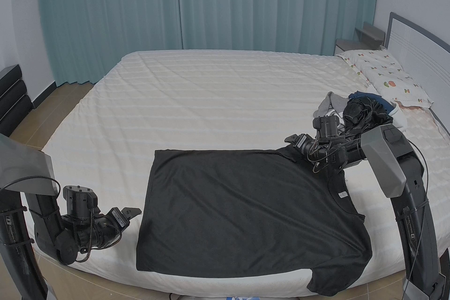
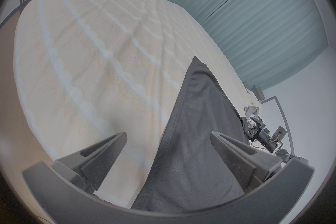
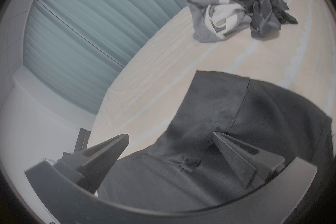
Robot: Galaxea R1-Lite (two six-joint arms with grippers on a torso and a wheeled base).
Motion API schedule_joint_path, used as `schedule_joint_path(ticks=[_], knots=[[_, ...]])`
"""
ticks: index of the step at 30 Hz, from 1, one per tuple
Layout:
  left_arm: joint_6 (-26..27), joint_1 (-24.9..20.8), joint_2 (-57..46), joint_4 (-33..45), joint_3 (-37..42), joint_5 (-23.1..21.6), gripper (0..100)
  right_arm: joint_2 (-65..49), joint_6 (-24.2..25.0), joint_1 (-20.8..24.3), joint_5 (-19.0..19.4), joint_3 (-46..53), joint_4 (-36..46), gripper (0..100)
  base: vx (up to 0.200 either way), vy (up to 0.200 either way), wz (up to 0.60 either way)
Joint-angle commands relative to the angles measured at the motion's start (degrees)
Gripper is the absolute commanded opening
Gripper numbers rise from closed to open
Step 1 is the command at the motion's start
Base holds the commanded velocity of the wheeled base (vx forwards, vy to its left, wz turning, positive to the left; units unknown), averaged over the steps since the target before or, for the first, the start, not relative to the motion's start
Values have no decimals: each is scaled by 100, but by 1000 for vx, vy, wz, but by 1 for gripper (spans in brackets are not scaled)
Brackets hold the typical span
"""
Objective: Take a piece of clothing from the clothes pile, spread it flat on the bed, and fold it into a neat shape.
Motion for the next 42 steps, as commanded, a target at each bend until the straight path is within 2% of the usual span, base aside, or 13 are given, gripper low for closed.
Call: schedule_joint_path(ticks=[1, 9, 18, 19, 29, 38, 40, 42], knots=[[-400, 18, 81, -200, -43, -181, 100, 170, 444, 12, 87, -125, -236, 100, 0, 0, 0], [-400, 35, 72, -200, -51, -172, 100, -58, 444, -94, -115, -46, -228, 100, 0, 0, 0], [-470, 35, 28, -209, -51, -172, 100, -480, 497, -138, -62, 429, -219, 100, 0, 0, 0], [-637, 35, -16, -209, -69, -181, 100, -568, 480, -120, -36, 596, -201, 100, 0, 0, 0], [-681, 35, -60, -209, -95, -172, 100, -533, 462, -85, -36, 569, 247, 100, 0, 0, 0], [-690, 35, -34, -209, -95, -172, 100, -41, 462, 47, 96, -37, 379, 100, 0, 0, 0], [-690, 35, -25, -209, -95, -172, 100, 196, 471, 100, 96, -591, 686, 100, 0, 0, 0], [-690, 35, -7, -209, -95, -172, 100, 328, 480, 100, 105, -703, 642, 100, 0, 0, 0]])
